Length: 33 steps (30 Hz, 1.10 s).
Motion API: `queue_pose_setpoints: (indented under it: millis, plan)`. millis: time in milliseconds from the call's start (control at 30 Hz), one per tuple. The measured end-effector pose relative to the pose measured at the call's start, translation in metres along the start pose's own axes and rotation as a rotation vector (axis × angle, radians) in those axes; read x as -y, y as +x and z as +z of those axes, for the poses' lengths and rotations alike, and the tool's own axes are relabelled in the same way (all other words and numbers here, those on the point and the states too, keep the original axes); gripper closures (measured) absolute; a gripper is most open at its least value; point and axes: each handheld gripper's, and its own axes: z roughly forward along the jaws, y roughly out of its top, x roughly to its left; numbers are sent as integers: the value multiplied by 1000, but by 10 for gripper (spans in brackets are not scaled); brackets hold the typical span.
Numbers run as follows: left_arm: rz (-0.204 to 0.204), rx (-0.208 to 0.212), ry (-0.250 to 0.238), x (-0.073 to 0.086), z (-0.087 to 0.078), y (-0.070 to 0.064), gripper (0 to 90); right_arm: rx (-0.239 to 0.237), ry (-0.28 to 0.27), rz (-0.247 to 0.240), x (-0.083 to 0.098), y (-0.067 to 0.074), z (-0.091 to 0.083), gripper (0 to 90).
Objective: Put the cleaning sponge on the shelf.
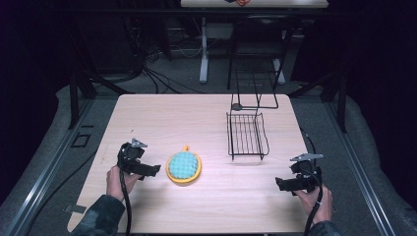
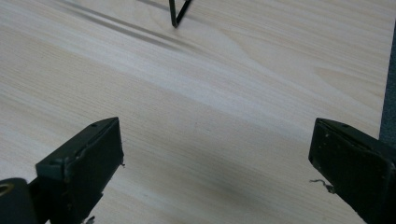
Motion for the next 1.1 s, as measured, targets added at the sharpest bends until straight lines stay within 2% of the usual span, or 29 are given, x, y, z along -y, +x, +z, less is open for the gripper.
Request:
queue_pose_setpoints:
  millis: [100, 133, 200, 233, 500, 567, 667, 800, 967, 1067, 1100]
  plan:
    - [-6, 7, -3, -2, 0, -2, 0, -3, 1, 0, 0, 0, 0, 27]
    - [-11, 21, -10, -4, 0, -3, 0, -4, 1, -1, 0, 0, 0, 27]
    - [3, 31, -17, -8, -1, -6, 0, -6, 6, -1, 0, 0, 1, 29]
    - [-2, 39, -24, -9, -2, -7, 0, -6, 8, -1, 0, 0, 1, 29]
    - [-16, 48, -52, -17, -4, -8, 0, -9, 5, -7, -1, 2, 0, 30]
    - [-18, 78, -68, -23, -3, -10, 0, -11, 4, -7, -1, 2, 0, 31]
    - [-20, 88, -73, -28, 1, -14, 0, -13, 8, -11, -2, 3, 0, 32]
    - [2, 93, -45, -36, 11, -21, 0, -20, 11, -15, -2, 3, 0, 35]
    - [7, 98, -33, -40, 19, -28, 26, -24, 9, -12, -2, 3, 1, 44]
    - [9, 108, -26, -42, 24, -31, 53, -28, 13, -17, -1, 3, 2, 43]
    - [8, 123, -25, -42, 26, -31, 57, -27, 14, -20, -1, 3, 2, 43]
